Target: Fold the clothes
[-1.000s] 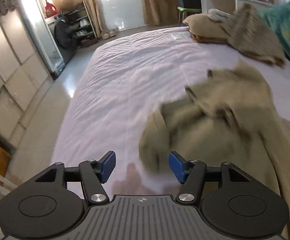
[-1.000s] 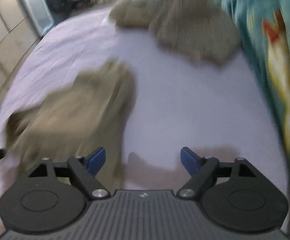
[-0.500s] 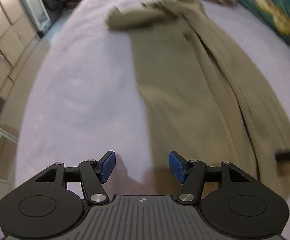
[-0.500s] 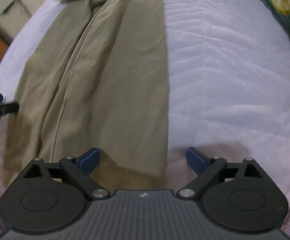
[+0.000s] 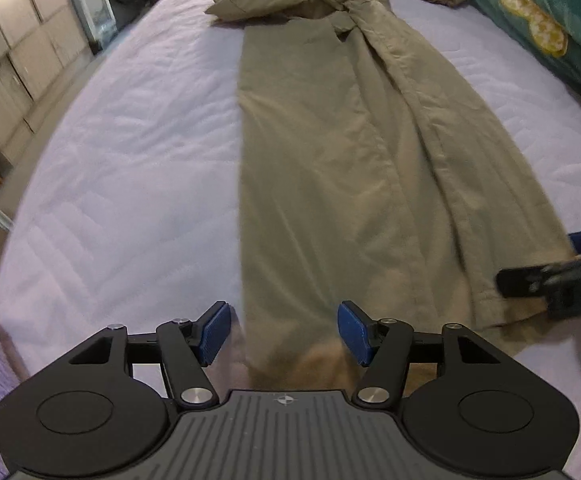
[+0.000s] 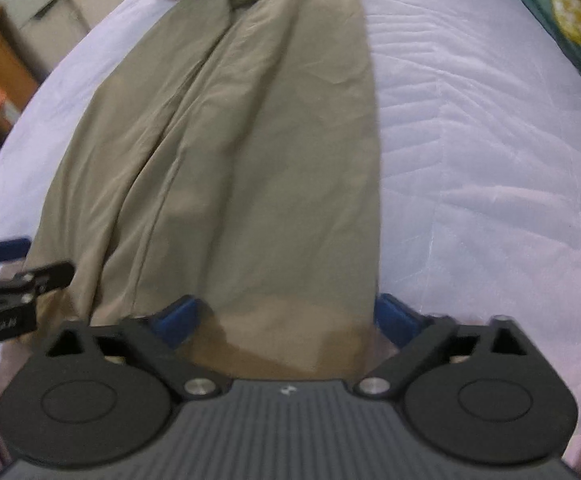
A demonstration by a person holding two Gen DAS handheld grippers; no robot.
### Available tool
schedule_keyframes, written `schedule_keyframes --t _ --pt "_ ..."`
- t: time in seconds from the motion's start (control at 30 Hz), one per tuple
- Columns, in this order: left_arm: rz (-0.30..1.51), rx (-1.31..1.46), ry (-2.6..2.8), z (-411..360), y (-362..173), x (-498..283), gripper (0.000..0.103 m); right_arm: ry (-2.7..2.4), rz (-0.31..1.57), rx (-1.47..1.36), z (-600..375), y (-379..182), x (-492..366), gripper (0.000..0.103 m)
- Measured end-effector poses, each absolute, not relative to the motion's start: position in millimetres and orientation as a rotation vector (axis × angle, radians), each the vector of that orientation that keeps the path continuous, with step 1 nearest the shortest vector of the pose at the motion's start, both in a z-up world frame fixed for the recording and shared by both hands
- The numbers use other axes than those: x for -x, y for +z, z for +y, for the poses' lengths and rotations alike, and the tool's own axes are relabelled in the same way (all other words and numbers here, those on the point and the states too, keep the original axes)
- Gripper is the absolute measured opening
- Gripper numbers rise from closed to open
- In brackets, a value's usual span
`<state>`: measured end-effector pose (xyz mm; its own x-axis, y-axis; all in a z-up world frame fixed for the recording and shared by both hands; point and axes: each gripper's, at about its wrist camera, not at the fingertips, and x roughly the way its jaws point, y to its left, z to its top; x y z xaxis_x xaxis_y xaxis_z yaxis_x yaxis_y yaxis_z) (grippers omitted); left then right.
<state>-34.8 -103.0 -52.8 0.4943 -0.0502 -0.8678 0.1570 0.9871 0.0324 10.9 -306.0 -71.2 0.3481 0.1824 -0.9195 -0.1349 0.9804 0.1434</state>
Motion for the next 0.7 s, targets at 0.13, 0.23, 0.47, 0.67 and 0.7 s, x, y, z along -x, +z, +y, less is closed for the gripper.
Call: schedule_keyframes --t 0.13,0.23,0.47,0.67,0.7 --pt "1.025 -0.117 -0.207 -114.3 -52.5 41.9 0.024 0.241 1.226 -0.114 -311.4 -69.1 -9.2 0.012" --pt "1.012 -0.113 -0.23 -116.3 -52.9 41.8 0.01 0.262 1.243 -0.197 -320.0 -71.9 -14.0 0.011" --pt "1.027 -0.021 -0.247 -96.7 -41.9 37.9 0.006 0.274 1.28 0.102 -293.3 -53.9 -14.7 0.01" --pt "1.034 0.015 -0.223 -53.1 -25.8 46.6 0.003 0.264 1.425 0.221 -312.7 -51.0 7.0 0.008" --pt "1.046 0.01 -0.211 -45.2 -26.6 49.5 0.003 0.269 1.454 0.233 -311.8 -54.7 12.5 0.007"
